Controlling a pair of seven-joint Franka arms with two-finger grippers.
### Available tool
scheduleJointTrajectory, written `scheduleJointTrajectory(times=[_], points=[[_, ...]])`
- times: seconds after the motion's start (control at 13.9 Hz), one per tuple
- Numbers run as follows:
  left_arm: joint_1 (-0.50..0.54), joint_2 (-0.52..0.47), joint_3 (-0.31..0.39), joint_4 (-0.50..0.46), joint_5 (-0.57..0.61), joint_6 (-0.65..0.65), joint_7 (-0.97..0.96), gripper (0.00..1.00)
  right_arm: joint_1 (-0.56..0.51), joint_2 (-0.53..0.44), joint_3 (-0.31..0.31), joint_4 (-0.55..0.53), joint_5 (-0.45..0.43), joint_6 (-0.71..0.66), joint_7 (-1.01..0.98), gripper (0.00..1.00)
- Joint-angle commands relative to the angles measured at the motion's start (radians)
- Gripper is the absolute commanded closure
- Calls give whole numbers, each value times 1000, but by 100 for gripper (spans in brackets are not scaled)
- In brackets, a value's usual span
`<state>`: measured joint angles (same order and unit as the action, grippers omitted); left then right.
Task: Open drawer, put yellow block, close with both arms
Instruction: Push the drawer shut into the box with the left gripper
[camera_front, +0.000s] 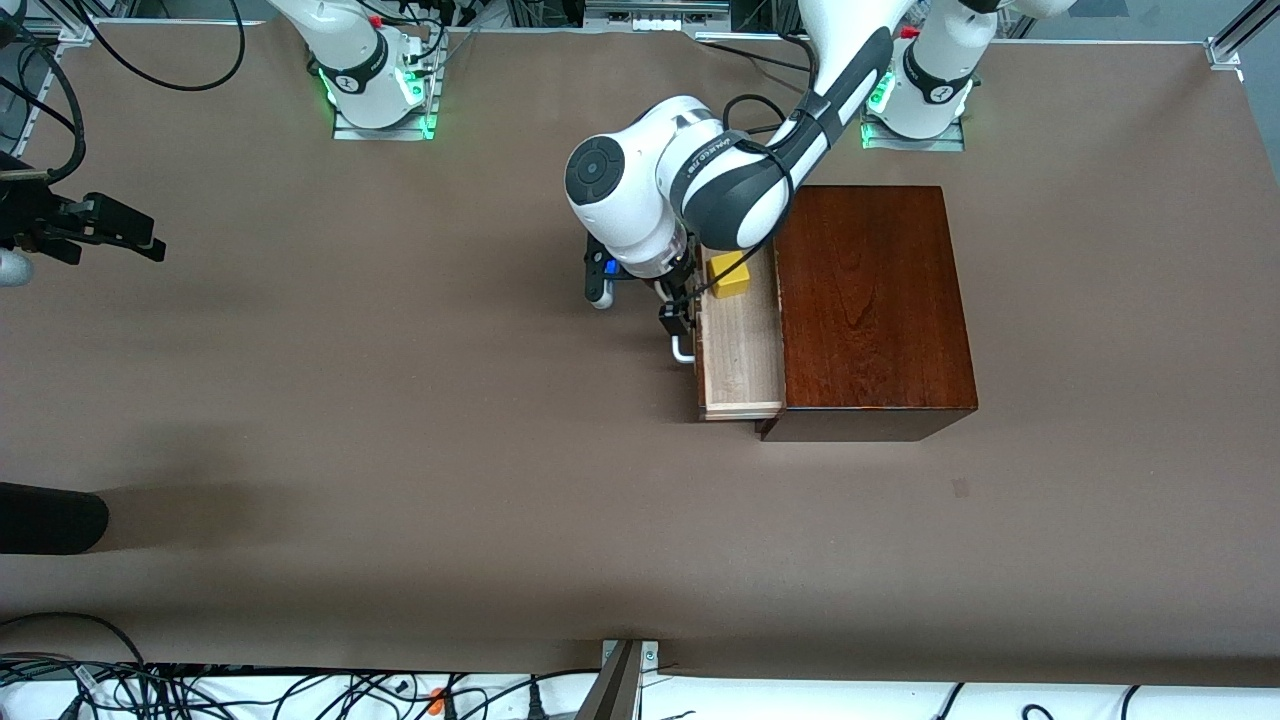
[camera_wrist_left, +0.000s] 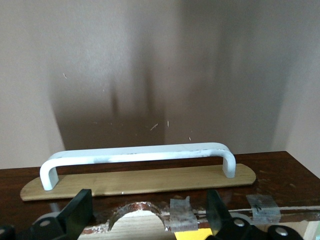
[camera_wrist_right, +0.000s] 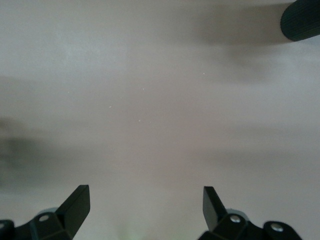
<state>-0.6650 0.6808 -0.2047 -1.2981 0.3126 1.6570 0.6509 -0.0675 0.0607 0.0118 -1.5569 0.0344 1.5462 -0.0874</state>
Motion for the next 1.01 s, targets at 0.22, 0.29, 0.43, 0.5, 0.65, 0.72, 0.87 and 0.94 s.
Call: scheduleJointTrajectory(times=[0.22,0.29,0.43,0.5,0.65,0.72,0.87,0.94], points=[[41,-9,30,-35,46,-80,-16,0,2,4,4,26,-2,-40,2,0],[50,-17,30,-41,46,-89,-16,0,3,4,5,26,-2,-40,2,0],[67,-29,30,-52,49,-100,-16,0,3,4,5,26,-2,-40,2,0],[67,-30,30,-53,57,-103,-16,0,3,4,5,26,-2,-41,2,0],[68,-30,30,-55,57,-106,-17,0,3,4,5,26,-2,-43,3,0],[71,-30,30,-61,59,-106,-16,0,3,4,5,26,-2,-43,3,0],[88,-40,30,-73,59,-106,-16,0,3,4,5,26,-1,-43,3,0],[94,-47,30,-84,59,-111,-16,0,3,4,5,26,-1,-43,3,0]])
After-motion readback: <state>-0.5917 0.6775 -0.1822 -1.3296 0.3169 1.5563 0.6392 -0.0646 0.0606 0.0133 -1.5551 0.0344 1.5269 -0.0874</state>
